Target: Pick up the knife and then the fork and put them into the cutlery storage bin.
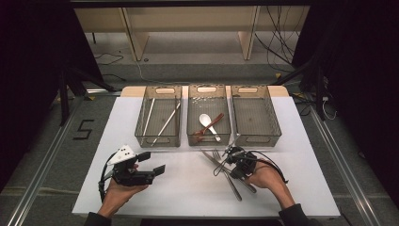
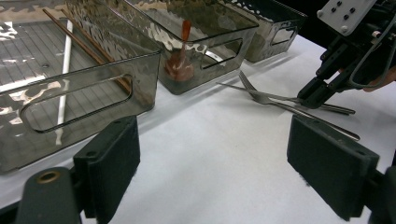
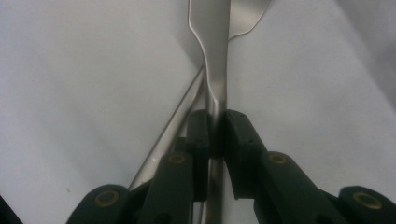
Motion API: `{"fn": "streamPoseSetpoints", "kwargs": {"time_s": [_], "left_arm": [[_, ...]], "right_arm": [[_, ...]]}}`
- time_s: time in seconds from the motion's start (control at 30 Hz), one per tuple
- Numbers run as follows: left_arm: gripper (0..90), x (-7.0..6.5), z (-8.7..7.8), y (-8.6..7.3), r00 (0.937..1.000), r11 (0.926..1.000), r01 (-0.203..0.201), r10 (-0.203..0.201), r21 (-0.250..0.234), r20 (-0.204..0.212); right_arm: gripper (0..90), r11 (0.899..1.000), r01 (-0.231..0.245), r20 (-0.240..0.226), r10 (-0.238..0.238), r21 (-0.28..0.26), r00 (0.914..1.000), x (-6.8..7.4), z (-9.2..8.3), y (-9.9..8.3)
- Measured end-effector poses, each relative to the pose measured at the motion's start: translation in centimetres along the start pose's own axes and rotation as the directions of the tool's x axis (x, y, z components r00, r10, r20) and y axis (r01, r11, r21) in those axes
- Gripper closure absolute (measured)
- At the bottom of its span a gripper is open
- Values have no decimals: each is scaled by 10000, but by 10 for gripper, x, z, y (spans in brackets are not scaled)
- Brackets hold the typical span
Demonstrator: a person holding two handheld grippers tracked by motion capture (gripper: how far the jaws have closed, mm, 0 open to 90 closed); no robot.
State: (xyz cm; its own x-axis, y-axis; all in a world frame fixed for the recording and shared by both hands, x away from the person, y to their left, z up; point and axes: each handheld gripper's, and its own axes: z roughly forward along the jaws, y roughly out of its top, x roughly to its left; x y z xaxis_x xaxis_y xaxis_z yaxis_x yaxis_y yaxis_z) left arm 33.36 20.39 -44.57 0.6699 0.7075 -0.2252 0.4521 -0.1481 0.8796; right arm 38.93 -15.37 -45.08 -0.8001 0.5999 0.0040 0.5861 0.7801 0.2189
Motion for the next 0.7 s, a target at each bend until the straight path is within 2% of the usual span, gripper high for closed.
{"fn": "streamPoseSetpoints", "kwargs": {"time_s": [0.4, 0.7], "left_arm": [[168, 0, -1, 0, 10000, 10000, -4, 4, -37, -35], [168, 2, -2, 0, 9999, 9999, 95, -95, -103, -45]], "right_arm": [[810, 9996, -33, -129, 29, -291, 9999, 0, -5, -1], [809, 9975, -237, -567, 199, -669, 9982, -4, -10, -3]]}}
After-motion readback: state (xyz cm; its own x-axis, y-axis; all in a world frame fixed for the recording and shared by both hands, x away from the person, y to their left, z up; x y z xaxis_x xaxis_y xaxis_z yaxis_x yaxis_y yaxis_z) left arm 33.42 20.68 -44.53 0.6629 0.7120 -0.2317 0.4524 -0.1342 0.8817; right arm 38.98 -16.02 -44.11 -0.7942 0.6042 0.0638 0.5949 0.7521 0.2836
